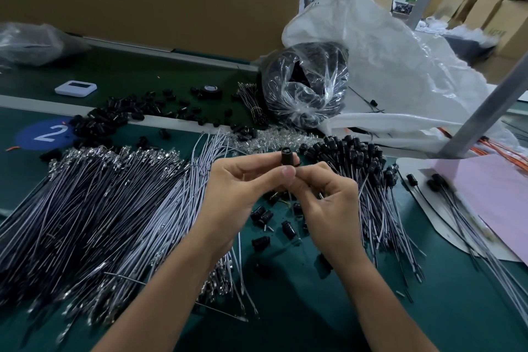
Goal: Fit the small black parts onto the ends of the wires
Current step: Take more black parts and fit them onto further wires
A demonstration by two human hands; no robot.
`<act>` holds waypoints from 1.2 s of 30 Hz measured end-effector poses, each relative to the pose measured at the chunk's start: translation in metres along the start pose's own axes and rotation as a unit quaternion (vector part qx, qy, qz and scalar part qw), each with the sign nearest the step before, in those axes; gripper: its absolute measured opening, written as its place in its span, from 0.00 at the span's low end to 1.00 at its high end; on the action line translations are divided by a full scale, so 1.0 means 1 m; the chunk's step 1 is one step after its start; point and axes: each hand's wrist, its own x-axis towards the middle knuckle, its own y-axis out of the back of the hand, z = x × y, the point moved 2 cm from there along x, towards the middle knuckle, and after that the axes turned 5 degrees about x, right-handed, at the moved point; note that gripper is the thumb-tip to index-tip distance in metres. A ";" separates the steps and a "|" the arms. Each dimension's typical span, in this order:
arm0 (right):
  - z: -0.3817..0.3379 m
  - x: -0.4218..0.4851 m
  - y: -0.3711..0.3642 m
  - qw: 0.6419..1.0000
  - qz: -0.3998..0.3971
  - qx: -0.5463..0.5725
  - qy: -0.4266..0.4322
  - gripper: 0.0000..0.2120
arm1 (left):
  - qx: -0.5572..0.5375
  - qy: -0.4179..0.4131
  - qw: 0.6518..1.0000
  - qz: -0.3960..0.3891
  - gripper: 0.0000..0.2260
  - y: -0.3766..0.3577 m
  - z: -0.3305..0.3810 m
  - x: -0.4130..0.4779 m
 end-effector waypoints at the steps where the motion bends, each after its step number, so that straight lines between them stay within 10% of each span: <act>1: -0.001 0.000 -0.001 1.000 0.001 0.007 0.003 0.07 | -0.006 -0.015 1.000 0.006 0.12 -0.001 0.001 0.000; 24: 0.002 -0.011 -0.018 0.999 0.015 0.030 0.033 0.04 | -0.111 -0.040 0.991 0.065 0.11 -0.008 0.004 -0.007; 31: -0.006 -0.003 -0.012 0.998 -0.010 -0.062 0.024 0.17 | -0.192 0.040 0.970 0.145 0.07 0.015 0.004 0.004; 36: 0.028 0.053 0.010 0.961 -0.018 -0.270 -0.051 0.09 | -0.209 0.099 0.961 0.150 0.07 0.027 -0.004 0.010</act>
